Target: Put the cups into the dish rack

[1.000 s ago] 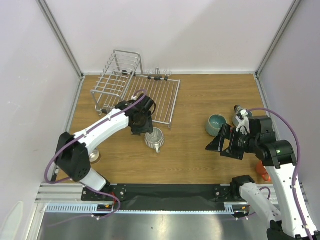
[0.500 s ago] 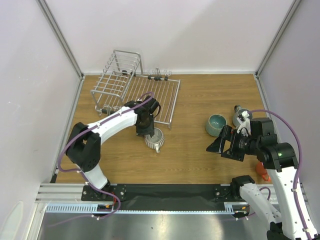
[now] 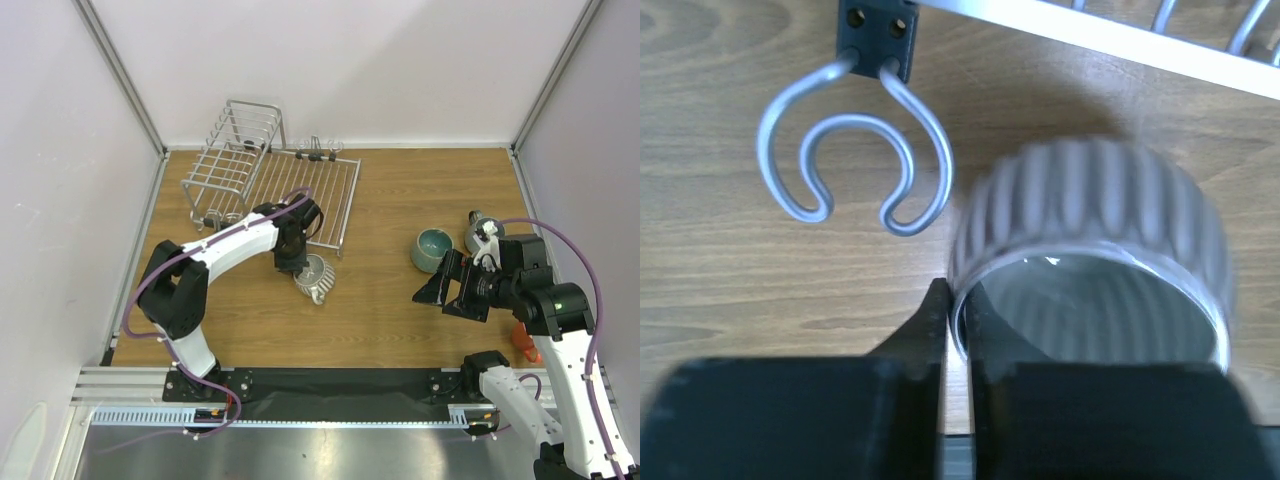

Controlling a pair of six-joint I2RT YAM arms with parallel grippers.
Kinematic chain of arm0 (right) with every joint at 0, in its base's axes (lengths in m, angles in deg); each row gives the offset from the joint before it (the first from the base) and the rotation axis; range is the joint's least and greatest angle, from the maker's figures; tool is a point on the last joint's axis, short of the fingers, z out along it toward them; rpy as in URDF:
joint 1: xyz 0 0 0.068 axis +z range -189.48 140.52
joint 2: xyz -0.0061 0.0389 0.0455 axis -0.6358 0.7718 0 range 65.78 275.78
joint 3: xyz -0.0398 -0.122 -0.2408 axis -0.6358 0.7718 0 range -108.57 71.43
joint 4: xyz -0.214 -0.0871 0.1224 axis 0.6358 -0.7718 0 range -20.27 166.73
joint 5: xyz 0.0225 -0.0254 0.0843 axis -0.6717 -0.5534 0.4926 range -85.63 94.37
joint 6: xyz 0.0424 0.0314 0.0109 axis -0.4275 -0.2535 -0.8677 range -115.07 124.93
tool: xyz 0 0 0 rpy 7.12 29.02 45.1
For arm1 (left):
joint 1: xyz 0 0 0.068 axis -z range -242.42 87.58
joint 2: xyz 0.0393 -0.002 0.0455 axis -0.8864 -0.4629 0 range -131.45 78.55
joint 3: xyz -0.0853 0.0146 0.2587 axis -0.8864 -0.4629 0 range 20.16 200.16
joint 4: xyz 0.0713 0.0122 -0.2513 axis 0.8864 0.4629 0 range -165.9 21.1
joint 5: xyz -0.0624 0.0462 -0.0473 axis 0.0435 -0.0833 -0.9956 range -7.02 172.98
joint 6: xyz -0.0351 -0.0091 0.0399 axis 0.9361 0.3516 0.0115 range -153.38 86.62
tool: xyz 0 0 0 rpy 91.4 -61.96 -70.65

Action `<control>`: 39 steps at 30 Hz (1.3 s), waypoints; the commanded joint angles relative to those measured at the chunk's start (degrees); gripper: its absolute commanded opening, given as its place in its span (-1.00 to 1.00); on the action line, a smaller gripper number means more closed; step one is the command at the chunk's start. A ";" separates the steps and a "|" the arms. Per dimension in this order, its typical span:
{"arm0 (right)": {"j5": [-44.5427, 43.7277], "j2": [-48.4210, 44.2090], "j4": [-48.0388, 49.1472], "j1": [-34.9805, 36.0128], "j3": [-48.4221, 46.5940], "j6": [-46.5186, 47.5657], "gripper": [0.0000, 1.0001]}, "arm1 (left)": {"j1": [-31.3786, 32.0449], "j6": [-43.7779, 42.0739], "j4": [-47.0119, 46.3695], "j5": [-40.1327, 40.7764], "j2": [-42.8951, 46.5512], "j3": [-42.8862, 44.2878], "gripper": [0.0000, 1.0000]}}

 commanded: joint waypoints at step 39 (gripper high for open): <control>18.41 1.33 49.56 6.32 -2.64 -33.90 0.59 | 8.22 29.61 -60.61 -31.20 25.26 -0.81 -0.99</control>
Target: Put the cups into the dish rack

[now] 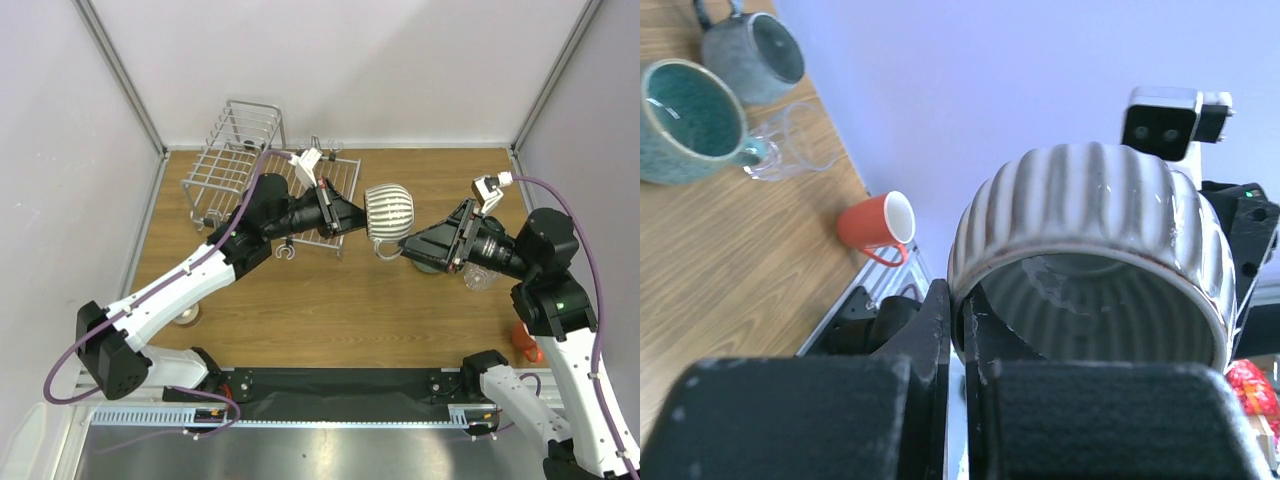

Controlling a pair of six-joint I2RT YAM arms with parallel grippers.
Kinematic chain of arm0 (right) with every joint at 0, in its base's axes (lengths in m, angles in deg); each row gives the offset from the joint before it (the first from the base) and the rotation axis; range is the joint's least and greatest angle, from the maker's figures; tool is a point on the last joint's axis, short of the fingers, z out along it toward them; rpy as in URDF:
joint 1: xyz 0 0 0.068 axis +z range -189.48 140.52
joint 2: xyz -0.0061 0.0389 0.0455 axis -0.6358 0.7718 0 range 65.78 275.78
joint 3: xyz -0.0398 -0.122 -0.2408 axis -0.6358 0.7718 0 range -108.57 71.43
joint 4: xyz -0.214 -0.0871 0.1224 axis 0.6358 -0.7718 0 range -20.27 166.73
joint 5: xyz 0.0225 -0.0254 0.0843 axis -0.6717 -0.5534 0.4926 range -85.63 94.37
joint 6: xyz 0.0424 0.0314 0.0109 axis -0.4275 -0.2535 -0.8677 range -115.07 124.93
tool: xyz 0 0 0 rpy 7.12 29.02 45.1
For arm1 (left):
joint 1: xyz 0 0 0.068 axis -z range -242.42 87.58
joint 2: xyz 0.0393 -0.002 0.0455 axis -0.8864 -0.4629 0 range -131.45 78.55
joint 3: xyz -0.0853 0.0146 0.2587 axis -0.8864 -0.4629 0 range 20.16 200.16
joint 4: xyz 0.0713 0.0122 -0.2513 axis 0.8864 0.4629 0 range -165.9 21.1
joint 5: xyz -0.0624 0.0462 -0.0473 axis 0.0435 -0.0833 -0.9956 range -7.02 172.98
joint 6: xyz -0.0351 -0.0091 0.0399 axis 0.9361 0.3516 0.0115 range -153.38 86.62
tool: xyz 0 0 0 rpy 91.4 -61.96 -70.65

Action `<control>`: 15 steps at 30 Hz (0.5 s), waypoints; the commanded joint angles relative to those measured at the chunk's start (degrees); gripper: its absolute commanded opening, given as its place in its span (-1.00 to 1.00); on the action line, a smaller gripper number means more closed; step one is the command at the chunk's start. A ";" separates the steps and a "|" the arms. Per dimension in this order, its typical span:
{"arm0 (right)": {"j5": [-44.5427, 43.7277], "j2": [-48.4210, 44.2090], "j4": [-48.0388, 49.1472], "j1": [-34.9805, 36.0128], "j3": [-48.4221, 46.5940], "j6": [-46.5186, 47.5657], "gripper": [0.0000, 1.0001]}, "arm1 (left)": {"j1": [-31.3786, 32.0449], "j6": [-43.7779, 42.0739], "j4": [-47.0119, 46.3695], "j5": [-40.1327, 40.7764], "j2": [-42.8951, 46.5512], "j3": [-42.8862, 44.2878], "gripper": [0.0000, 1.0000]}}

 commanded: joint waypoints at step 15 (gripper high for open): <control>-12.25 3.05 3.96 10.42 -0.11 -3.66 -0.08 | 4.66 0.95 -7.54 4.43 0.82 4.41 -0.99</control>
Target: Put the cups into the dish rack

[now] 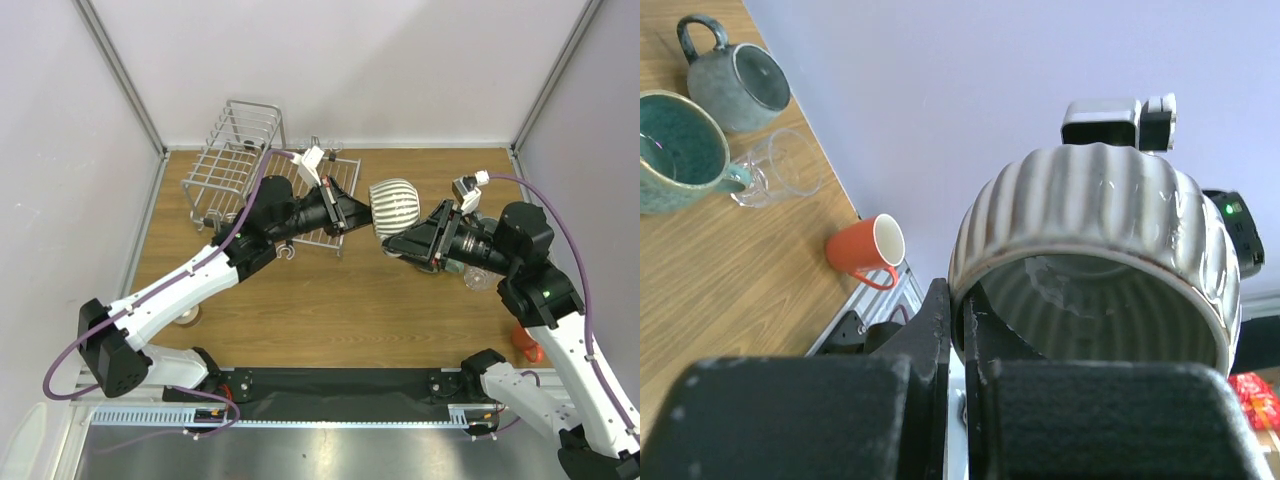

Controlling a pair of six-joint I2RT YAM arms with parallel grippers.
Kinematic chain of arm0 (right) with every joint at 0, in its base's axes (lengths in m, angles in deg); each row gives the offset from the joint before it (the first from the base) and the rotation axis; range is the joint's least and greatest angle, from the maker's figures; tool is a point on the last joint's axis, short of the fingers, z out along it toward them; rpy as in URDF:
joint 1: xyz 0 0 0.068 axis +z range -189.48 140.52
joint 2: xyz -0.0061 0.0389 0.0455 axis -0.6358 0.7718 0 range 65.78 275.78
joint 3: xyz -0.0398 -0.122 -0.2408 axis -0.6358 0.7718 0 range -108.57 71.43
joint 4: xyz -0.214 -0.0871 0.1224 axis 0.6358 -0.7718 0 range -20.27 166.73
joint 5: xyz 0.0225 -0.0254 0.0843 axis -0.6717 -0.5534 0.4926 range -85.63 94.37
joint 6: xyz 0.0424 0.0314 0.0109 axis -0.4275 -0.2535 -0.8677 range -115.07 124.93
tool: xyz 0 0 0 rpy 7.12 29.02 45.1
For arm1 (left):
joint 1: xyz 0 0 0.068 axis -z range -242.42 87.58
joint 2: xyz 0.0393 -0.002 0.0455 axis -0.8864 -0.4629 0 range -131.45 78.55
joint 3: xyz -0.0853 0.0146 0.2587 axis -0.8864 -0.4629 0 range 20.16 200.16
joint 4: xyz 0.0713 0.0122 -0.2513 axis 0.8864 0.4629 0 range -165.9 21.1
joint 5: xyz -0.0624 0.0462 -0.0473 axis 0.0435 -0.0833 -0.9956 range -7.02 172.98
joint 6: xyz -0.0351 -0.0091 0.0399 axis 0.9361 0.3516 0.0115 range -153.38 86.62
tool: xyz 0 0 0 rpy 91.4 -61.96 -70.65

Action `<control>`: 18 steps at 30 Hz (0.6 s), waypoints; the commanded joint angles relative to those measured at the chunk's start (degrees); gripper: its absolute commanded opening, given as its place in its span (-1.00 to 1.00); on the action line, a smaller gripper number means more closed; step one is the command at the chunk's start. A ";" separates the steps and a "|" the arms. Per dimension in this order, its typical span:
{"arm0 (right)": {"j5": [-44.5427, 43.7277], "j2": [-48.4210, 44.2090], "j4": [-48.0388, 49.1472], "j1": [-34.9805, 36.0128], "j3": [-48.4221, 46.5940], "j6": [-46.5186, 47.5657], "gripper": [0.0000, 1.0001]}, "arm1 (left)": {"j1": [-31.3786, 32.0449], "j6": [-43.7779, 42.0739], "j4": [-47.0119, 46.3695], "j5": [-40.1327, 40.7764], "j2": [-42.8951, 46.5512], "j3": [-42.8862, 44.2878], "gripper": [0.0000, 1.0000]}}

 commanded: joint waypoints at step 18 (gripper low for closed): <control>-13.15 8.81 5.80 5.25 -2.44 9.66 -1.00 | -3.65 -5.74 20.08 10.12 21.08 -6.31 0.99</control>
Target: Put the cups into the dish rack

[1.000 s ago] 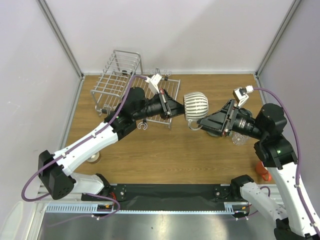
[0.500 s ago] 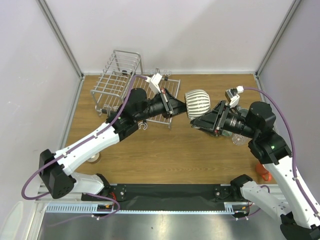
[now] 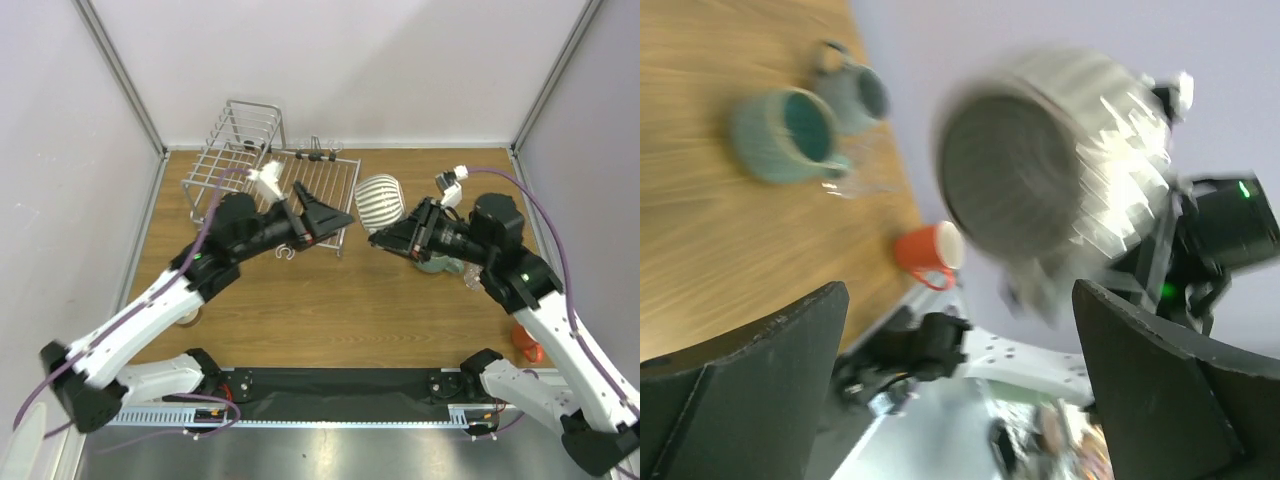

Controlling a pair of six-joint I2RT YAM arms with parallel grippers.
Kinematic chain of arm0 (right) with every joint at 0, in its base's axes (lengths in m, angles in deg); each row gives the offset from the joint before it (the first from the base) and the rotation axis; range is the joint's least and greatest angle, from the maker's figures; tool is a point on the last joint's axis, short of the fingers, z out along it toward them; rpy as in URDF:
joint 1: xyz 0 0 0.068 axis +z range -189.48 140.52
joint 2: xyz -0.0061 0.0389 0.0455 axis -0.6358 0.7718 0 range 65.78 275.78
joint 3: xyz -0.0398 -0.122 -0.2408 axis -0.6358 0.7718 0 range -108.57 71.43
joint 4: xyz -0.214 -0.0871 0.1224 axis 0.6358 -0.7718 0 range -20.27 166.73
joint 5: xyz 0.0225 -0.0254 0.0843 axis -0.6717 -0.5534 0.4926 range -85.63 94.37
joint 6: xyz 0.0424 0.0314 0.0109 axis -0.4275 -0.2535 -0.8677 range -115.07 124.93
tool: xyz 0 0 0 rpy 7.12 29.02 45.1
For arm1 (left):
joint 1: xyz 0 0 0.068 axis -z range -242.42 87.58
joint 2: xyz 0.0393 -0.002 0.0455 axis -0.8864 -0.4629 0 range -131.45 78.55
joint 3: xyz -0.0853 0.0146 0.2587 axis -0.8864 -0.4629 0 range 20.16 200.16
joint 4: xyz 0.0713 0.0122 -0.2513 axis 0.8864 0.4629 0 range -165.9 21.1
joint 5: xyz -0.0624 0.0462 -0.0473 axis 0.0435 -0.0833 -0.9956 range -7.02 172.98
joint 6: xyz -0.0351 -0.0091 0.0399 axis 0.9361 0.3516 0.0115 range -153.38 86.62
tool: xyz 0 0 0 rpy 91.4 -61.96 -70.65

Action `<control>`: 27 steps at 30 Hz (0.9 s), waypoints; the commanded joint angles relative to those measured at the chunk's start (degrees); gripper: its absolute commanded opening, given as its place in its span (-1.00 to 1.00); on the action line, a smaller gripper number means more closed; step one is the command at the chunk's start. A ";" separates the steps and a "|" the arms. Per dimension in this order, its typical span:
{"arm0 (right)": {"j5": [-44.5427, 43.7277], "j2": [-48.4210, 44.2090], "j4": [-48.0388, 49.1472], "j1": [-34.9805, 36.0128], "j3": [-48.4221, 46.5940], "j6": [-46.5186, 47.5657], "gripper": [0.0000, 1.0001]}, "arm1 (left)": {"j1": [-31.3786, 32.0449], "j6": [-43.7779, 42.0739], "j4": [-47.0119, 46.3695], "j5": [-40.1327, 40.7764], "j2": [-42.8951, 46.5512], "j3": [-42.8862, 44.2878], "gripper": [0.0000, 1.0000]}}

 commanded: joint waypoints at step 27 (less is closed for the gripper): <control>-49.67 80.22 -5.42 15.43 -70.86 47.74 -1.00 | -1.87 -17.91 54.05 24.07 33.62 14.64 0.99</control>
